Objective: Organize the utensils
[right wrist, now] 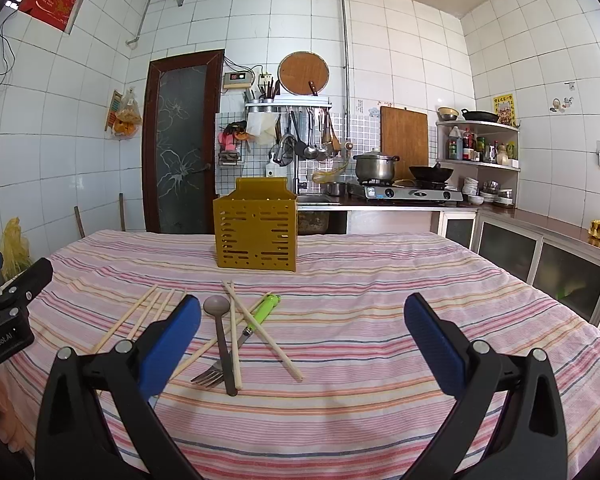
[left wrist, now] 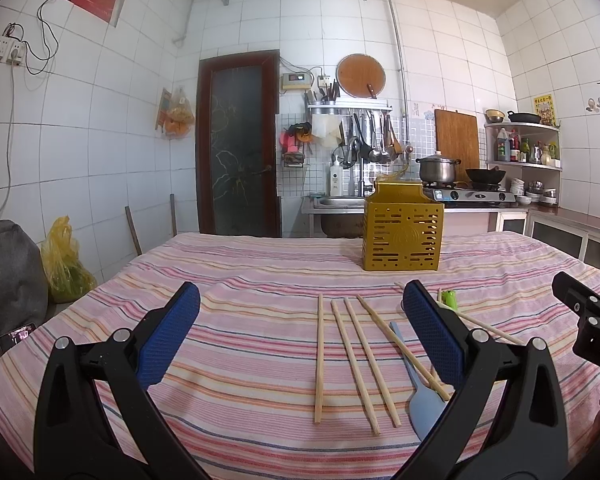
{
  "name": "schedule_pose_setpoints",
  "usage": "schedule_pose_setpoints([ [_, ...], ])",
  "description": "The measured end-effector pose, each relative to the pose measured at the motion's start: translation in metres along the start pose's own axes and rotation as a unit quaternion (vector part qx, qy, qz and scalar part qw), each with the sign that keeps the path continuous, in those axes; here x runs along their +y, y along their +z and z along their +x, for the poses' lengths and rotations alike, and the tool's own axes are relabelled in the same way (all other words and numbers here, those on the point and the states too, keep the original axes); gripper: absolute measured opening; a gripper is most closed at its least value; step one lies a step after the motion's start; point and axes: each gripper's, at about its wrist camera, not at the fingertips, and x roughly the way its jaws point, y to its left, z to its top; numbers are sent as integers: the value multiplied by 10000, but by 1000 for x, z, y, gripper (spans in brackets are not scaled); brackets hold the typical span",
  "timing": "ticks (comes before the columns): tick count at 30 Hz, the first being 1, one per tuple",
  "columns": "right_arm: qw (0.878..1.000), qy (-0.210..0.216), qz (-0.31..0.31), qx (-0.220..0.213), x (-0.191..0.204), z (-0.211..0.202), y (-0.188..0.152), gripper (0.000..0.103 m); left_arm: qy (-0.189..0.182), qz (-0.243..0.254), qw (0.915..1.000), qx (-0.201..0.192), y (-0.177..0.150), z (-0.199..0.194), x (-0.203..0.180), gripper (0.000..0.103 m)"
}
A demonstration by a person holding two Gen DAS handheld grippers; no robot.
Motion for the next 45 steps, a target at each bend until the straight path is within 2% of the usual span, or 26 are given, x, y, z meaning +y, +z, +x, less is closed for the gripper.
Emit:
schedule_pose_setpoints([
  [45,10000,-2,-17,-34,-2,-2,1,99,-9,7,10000,41,-4,2,-2,98],
])
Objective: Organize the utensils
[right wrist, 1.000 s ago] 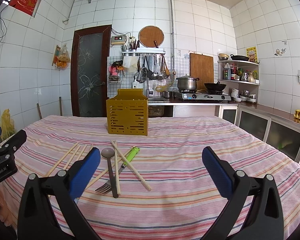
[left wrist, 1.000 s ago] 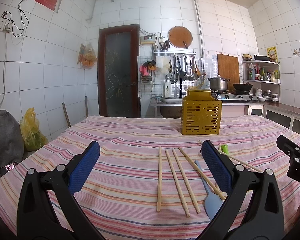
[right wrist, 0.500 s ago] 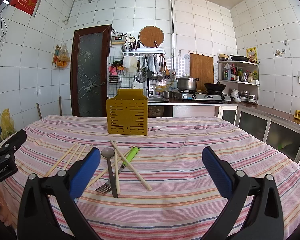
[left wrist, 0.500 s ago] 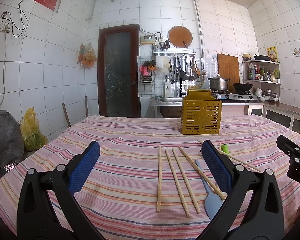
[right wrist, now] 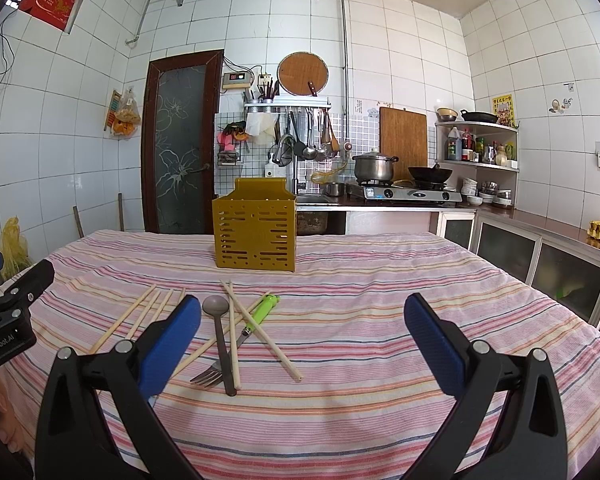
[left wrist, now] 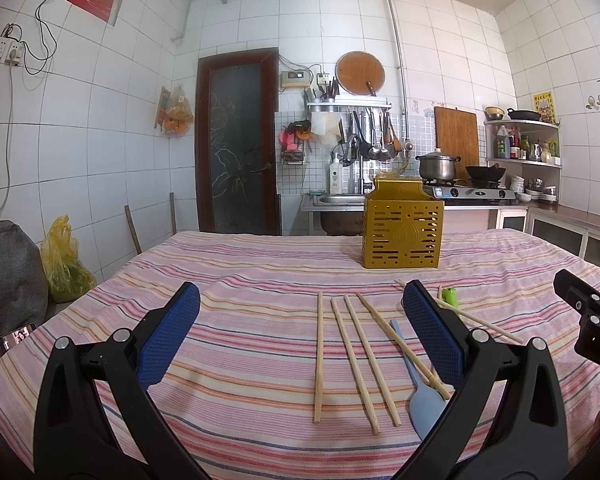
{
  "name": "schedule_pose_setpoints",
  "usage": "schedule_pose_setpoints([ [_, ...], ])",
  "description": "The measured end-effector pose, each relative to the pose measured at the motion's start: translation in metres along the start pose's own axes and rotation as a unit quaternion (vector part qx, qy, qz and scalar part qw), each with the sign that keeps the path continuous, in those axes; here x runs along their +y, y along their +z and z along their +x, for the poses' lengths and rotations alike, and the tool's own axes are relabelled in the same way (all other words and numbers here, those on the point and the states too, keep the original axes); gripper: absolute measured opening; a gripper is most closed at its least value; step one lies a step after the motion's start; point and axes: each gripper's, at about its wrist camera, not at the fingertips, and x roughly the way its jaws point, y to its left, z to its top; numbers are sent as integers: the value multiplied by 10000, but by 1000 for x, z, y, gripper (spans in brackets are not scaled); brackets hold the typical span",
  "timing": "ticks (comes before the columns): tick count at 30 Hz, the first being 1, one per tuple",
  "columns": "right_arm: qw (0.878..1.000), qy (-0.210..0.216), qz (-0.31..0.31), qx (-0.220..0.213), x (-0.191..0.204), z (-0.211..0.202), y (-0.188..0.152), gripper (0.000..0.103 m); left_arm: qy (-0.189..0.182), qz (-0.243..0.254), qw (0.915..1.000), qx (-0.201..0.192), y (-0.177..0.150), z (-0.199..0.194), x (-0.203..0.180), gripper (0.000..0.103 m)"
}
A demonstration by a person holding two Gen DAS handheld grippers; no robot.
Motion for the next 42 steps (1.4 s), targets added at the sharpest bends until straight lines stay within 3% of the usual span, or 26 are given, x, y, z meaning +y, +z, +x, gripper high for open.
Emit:
schedule_pose_setpoints([
  [42,9999,-88,-2,63,0,-1,2,99,-41,95,9995,304,3,12,0,98],
])
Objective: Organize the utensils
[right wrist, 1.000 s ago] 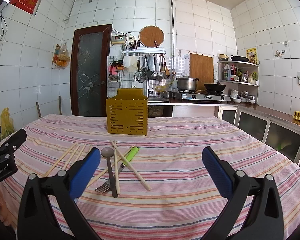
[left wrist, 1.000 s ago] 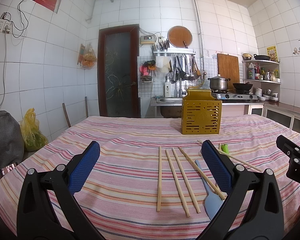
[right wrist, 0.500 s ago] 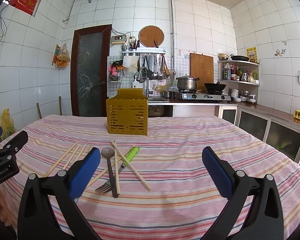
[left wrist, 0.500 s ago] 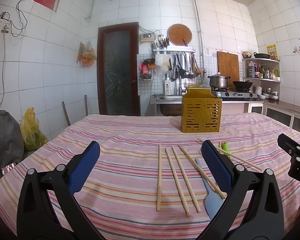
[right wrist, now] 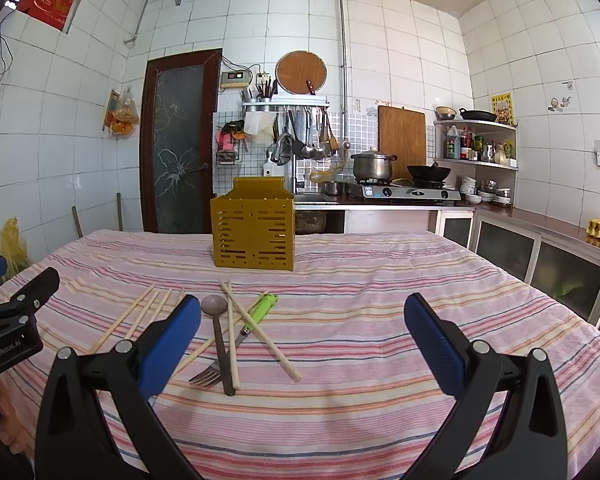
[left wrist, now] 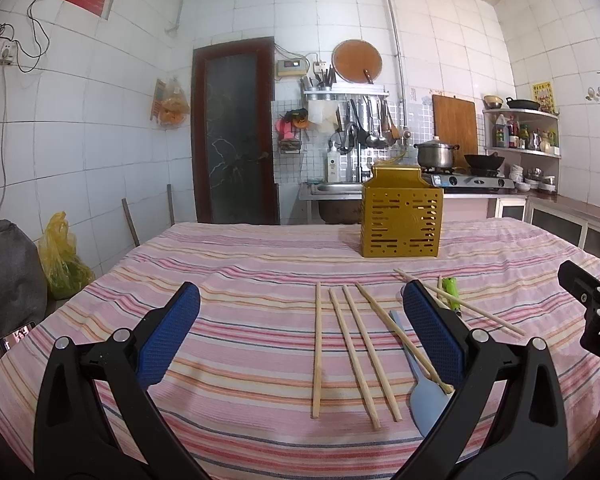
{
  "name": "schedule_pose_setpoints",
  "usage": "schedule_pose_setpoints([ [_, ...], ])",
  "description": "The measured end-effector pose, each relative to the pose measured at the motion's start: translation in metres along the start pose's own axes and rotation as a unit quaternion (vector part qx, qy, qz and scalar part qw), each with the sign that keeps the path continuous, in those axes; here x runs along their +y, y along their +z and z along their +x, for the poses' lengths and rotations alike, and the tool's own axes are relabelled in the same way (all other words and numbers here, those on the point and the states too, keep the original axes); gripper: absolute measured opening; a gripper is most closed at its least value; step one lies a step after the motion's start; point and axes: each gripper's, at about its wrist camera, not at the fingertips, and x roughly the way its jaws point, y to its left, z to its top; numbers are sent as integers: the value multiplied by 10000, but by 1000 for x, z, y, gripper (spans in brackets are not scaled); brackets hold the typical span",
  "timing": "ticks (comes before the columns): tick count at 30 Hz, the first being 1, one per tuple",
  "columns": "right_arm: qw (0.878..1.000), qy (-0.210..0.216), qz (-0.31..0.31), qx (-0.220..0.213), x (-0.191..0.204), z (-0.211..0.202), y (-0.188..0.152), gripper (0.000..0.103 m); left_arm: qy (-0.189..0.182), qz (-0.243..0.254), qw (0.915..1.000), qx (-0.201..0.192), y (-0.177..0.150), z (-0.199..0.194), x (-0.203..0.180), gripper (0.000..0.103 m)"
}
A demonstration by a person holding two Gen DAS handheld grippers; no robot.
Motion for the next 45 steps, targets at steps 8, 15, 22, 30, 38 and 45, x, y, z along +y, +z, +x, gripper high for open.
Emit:
schedule_pose_setpoints([
  [8,9987,111,167,466,-4,26,20,99,-64,169,9992,344,22,22,0,98],
  [15,9959,82,66,903,0,73,46,99,-176,-53,9970,751,55,65,14,98],
  [22,9871,-103,269,1576,6,142,69,99,-150,198,9913,1295,83,128,13,98],
  [30,9702,-317,548,2339,12,202,47,99,-414,232,9799,1940,78,188,8,98],
  [38,9551,-558,523,2861,16,226,19,99,-367,357,9708,2345,33,212,9,98],
  [45,9501,-657,453,3015,23,232,9,99,-309,334,9602,2754,9,227,12,98],
])
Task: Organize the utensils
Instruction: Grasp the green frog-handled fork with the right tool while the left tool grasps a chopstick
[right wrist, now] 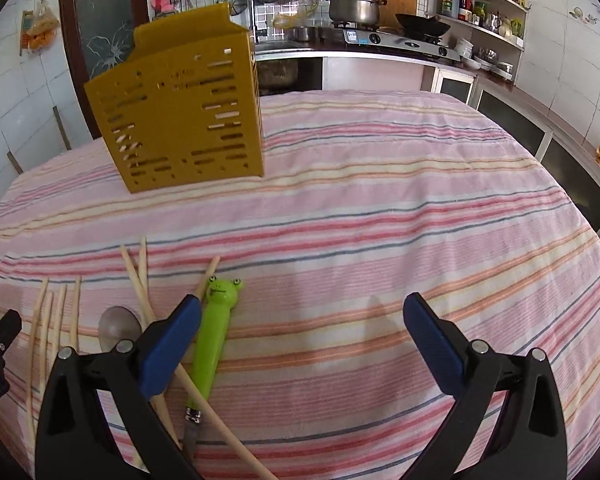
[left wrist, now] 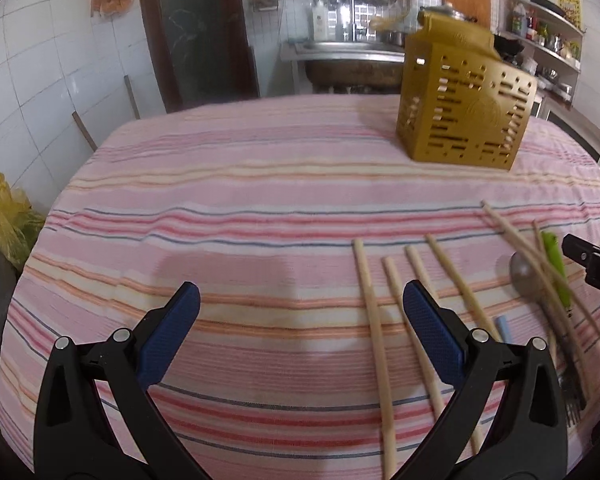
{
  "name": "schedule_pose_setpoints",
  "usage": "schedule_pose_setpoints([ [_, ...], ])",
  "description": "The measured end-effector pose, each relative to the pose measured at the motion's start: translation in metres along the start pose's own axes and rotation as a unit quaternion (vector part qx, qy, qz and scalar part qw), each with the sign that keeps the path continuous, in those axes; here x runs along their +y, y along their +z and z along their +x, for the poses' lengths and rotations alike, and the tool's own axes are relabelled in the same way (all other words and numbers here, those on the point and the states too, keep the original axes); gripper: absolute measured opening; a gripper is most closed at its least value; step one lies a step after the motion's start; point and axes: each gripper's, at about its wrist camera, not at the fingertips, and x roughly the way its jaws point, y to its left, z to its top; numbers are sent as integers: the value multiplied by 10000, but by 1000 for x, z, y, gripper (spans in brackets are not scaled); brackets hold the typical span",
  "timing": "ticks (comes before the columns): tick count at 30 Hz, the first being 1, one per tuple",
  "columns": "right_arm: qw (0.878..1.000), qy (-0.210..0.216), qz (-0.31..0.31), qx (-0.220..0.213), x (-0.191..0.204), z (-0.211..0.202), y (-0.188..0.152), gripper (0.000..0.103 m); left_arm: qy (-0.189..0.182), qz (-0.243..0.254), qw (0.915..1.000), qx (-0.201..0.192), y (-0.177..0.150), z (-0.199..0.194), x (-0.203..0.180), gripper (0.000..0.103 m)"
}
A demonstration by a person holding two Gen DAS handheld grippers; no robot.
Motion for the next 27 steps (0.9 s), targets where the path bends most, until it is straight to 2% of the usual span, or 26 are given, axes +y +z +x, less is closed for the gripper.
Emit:
schedule_pose_setpoints([
  [6,10000,-22,-37,75,4,4,-2,99,-68,-116,9990,416,-3,21,4,98],
  [11,9996,-103,-186,197,15,8,-5,97,-105,-259,9979,591,-2,29,7,98],
  [17,9991,5,-146,388,20,8,-7,78,-58,-231,9976,646,1,34,6,97],
  [20,9991,54,-170,390,23,4,-8,69,-53,-180,9977,646,3,32,3,87],
  [24,9988,189,-120,433,26,1,-9,57,-158,-65,9973,714,8,28,-8,64],
  [27,9986,225,-147,453,29,-1,-9,48,-209,-93,9967,777,10,28,-13,53],
])
